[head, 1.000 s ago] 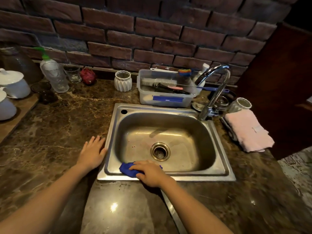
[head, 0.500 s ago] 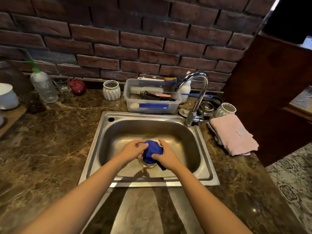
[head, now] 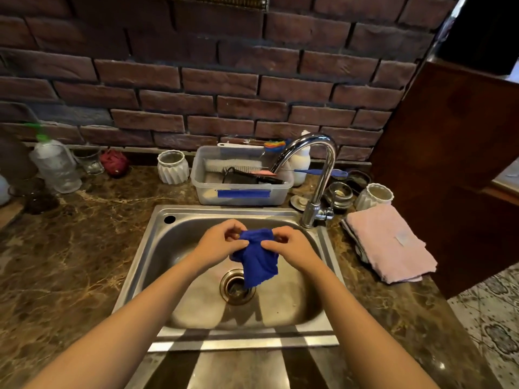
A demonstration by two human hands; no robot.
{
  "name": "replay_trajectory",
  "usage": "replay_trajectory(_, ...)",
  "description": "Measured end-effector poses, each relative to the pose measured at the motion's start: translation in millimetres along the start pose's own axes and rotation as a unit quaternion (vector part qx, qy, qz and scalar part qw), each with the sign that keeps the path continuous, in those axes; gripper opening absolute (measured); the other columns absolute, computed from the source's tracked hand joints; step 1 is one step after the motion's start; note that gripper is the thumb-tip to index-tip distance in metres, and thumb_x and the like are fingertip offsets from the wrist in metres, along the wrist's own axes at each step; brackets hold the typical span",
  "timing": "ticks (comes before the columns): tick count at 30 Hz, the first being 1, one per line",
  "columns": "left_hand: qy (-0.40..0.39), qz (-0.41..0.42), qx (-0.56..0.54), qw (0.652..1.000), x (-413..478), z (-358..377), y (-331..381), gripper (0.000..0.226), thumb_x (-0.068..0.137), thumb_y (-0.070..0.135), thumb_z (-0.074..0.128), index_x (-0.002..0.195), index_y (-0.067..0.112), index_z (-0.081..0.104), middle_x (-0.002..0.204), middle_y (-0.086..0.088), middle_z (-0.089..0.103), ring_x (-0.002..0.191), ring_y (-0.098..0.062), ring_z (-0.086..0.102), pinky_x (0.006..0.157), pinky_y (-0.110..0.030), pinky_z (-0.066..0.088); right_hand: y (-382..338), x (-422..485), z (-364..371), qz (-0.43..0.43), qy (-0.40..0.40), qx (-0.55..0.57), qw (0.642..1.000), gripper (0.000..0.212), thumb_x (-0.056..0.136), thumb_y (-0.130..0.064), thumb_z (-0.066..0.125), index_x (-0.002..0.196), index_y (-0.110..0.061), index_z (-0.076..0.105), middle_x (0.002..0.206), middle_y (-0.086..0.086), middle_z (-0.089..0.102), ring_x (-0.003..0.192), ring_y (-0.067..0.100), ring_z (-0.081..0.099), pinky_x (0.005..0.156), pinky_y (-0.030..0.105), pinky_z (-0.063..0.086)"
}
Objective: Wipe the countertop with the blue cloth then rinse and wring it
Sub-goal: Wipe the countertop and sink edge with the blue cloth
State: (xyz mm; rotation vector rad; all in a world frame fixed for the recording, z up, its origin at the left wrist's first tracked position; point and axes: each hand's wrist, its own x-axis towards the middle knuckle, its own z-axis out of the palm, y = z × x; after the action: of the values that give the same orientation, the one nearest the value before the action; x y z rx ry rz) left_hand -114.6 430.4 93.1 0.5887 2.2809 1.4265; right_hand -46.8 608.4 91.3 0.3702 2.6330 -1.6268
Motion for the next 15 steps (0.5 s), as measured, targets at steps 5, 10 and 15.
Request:
replay_trajectory(5, 0.051, -0.027, 0.063, 0.996, 11.0, 4.2, -5.1, 0.011, 0.080, 0.017, 0.069, 0.086, 0.019, 0.059, 0.080, -0.008, 0.064, 0.068, -0.012, 0.055, 0.065, -0.028, 0.049, -4.7, 15.4, -11.4, -0.064, 0.043, -0.134, 0.988, 0.021, 0.087, -0.021, 0.062, 0.106, -0.018, 0.071, 0.098, 0.002, 0.066, 0.091, 0.013, 0.057, 0.078, 0.021, 0.045)
replay_trajectory(10, 0.087, -0.012, 0.213, 0.973, 26.3, 8.7, -2.0, 0.016, 0.078, 0.032, 0.069, 0.083, 0.022, 0.057, 0.082, 0.003, 0.056, 0.073, -0.013, 0.053, 0.065, -0.028, 0.045, -12.0, 28.3, -16.0, -0.073, 0.063, -0.181, 0.979, 0.022, 0.090, -0.026, 0.057, 0.109, -0.021, 0.068, 0.105, 0.001, 0.063, 0.097, 0.015, 0.055, 0.084, 0.030, 0.046)
replay_trajectory(15, 0.128, -0.069, 0.119, 0.982, 33.9, 21.7, 6.0, 0.020, 0.085, 0.033, 0.063, 0.092, 0.015, 0.057, 0.084, -0.001, 0.060, 0.074, -0.015, 0.057, 0.073, -0.036, 0.052, -15.8, 44.6, -22.4, -0.071, 0.079, -0.144, 0.984, 0.019, 0.090, -0.022, 0.058, 0.106, -0.019, 0.067, 0.106, 0.002, 0.059, 0.095, 0.013, 0.054, 0.081, 0.025, 0.043)
